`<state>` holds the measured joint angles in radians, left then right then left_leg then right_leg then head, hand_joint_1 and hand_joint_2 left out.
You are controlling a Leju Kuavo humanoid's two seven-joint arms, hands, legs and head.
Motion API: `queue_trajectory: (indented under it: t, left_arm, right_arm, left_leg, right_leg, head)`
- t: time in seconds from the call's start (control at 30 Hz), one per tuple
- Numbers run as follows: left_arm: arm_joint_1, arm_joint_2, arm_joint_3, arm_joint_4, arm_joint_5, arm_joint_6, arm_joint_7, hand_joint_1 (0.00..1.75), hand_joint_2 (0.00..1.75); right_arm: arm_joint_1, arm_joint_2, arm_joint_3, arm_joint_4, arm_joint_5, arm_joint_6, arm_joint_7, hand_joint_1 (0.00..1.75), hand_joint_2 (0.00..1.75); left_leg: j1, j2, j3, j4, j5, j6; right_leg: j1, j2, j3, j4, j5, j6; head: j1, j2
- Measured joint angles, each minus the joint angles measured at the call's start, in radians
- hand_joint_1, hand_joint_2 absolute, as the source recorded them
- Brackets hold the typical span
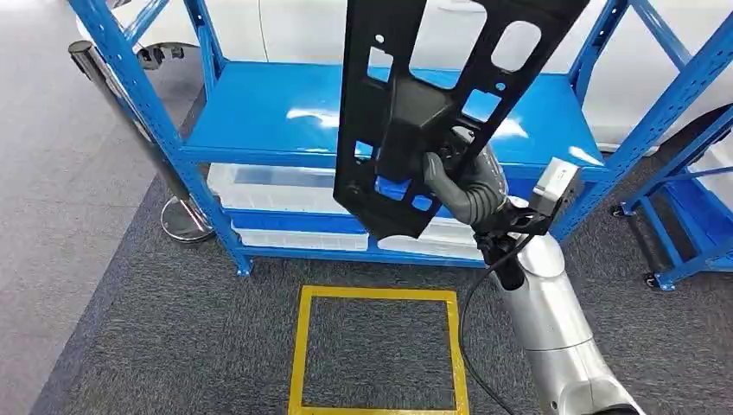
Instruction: Take the parts from the cabinet and place them on the table.
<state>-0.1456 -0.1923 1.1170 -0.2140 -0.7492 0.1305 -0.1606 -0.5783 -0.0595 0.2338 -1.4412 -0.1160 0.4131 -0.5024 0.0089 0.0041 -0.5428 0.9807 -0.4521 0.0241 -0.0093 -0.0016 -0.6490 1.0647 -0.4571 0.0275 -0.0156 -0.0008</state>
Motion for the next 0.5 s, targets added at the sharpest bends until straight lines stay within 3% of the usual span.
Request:
queue_trajectory:
  t: [0.07, 0.1, 0.13, 0.17, 0.23, 0.27, 0.3, 0.4, 0.43, 0.47, 0.5]
  left_arm:
    - [0.001, 0.0, 0.0, 0.0, 0.0, 0.0, 0.0, 0.0, 1.75]
    - [0.002, 0.0, 0.0, 0.0, 0.0, 0.0, 0.0, 0.0, 1.75]
    - [0.002, 0.0, 0.0, 0.0, 0.0, 0.0, 0.0, 0.0, 1.75]
    - [0.002, 0.0, 0.0, 0.0, 0.0, 0.0, 0.0, 0.0, 1.75]
    - [0.002, 0.0, 0.0, 0.0, -0.003, -0.001, 0.0, 0.0, 1.75]
    - [0.001, 0.0, 0.0, 0.0, -0.003, -0.002, 0.0, 0.0, 1.75]
    - [0.0, 0.0, 0.0, 0.0, -0.003, -0.002, 0.0, 0.0, 1.75]
    - [0.001, -0.001, 0.0, 0.0, -0.003, -0.002, 0.0, 0.0, 1.75]
    - [0.001, 0.0, 0.0, 0.0, -0.003, -0.002, 0.001, 0.0, 1.75]
    - [0.001, 0.0, 0.0, 0.0, -0.003, -0.002, 0.0, 0.0, 1.75]
    - [0.001, 0.0, 0.0, 0.0, -0.003, 0.001, 0.0, 0.0, 1.75]
  right_arm:
    - [0.001, 0.0, 0.0, 0.0, 0.0, 0.0, 0.0, 1.75, 1.75]
    - [0.002, 0.0, 0.0, 0.001, 0.0, 0.0, 0.0, 1.75, 1.75]
    - [0.003, 0.0, 0.0, 0.002, 0.0, 0.0, 0.0, 1.75, 1.75]
    - [0.003, 0.0, 0.0, 0.003, 0.0, 0.0, 0.0, 1.75, 1.75]
    - [0.003, 0.0, 0.0, 0.003, 0.0, 0.0, 0.0, 1.75, 1.75]
    - [0.002, 0.0, 0.0, 0.002, 0.0, 0.0, 0.0, 1.75, 1.75]
    - [0.001, 0.0, -0.001, 0.002, 0.0, 0.002, 0.0, 1.75, 1.75]
    - [0.002, 0.0, -0.003, 0.0, 0.0, 0.003, 0.0, 1.75, 1.75]
    - [0.002, 0.0, -0.004, 0.0, 0.0, 0.004, 0.0, 1.75, 1.75]
    - [0.002, 0.0, -0.004, 0.0, 0.0, 0.004, 0.0, 1.75, 1.75]
    - [0.001, 0.0, -0.004, -0.001, 0.0, 0.005, 0.0, 1.75, 1.75]
  left_leg:
    - [-0.003, 0.0, -0.015, 0.002, 0.008, 0.003]
    - [-0.004, 0.0, -0.023, 0.005, 0.012, 0.003]
    - [-0.004, 0.0, -0.03, 0.009, 0.014, 0.002]
    - [-0.004, 0.0, -0.037, 0.014, 0.015, 0.002]
    - [-0.004, -0.001, -0.042, 0.023, 0.016, 0.0]
    - [-0.005, -0.001, -0.044, 0.027, 0.015, -0.003]
    - [-0.011, -0.001, -0.05, 0.031, 0.016, -0.009]
    - [-0.008, 0.0, -0.056, 0.028, 0.025, -0.025]
    - [-0.011, -0.001, -0.056, 0.027, 0.028, -0.03]
    - [-0.008, -0.003, -0.061, 0.037, 0.015, -0.035]
    - [-0.008, -0.004, -0.078, 0.077, -0.022, -0.04]
  right_leg:
    - [-0.003, 0.001, -0.067, 0.172, -0.091, 0.007]
    - [-0.003, 0.001, -0.091, 0.237, -0.117, 0.009]
    - [-0.004, 0.001, -0.097, 0.263, -0.12, 0.01]
    - [-0.004, 0.001, -0.074, 0.233, -0.099, 0.009]
    - [-0.004, 0.0, 0.027, 0.065, -0.026, 0.003]
    - [-0.003, 0.0, 0.08, -0.027, -0.002, -0.002]
    - [0.004, 0.0, 0.088, -0.048, -0.018, -0.008]
    - [0.008, 0.003, 0.076, -0.047, -0.005, -0.021]
    - [0.002, 0.003, 0.075, -0.054, 0.001, -0.03]
    - [-0.004, -0.001, 0.076, -0.061, 0.009, -0.038]
    - [-0.005, -0.001, 0.073, -0.063, 0.014, -0.044]
  head:
    - [0.0, 0.0]
    - [0.0, 0.0]
    - [0.0, 0.0]
    - [0.0, 0.0]
    - [0.0, 0.0]
    - [0.0, 0.0]
    - [-0.001, 0.0]
    - [-0.001, 0.0]
    - [-0.001, 0.0]
    - [0.0, 0.0]
    - [-0.005, 0.0]
